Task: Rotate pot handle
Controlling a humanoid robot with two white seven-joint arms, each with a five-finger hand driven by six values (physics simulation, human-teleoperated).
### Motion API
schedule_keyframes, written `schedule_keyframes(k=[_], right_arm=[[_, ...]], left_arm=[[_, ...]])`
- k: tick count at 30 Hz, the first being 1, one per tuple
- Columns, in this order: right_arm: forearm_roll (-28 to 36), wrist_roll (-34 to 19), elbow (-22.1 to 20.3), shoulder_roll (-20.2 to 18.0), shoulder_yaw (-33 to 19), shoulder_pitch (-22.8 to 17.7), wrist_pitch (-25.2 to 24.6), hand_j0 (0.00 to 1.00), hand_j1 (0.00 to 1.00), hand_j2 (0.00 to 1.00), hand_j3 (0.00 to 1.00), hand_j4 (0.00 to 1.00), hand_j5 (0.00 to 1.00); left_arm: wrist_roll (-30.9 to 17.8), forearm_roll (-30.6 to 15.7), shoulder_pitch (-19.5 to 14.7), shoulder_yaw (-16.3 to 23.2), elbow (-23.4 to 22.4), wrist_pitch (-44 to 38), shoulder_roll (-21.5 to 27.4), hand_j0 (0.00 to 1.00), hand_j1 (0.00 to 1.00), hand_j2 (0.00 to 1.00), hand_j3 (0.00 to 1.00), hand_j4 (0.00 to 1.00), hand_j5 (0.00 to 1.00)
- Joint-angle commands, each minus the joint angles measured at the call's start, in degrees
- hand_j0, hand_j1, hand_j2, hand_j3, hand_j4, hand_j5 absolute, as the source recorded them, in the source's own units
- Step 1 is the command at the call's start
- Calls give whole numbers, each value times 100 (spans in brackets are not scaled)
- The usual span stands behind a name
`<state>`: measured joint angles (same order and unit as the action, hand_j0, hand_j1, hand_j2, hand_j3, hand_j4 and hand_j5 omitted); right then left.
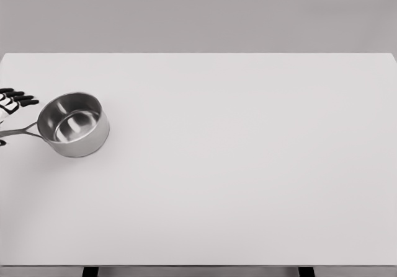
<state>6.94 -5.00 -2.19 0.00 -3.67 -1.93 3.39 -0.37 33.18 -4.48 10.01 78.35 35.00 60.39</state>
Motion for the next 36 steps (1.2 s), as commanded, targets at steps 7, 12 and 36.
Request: schedule_keyframes(k=[7, 12, 36], right_arm=[[1, -1, 0, 0, 6, 0, 3, 100, 100, 100, 100, 100, 100], [1, -1, 0, 0, 6, 0, -5, 100, 100, 100, 100, 100, 100], [1, -1, 0, 0, 6, 0, -5, 100, 100, 100, 100, 100, 100]], left_arm=[[2, 13, -176, 1, -66, 0, -19, 100, 100, 100, 100, 100, 100], [2, 145, -316, 19, -118, 0, -62, 100, 100, 100, 100, 100, 100], [2, 198, -642, 54, -119, 0, -238, 100, 100, 100, 100, 100, 100]])
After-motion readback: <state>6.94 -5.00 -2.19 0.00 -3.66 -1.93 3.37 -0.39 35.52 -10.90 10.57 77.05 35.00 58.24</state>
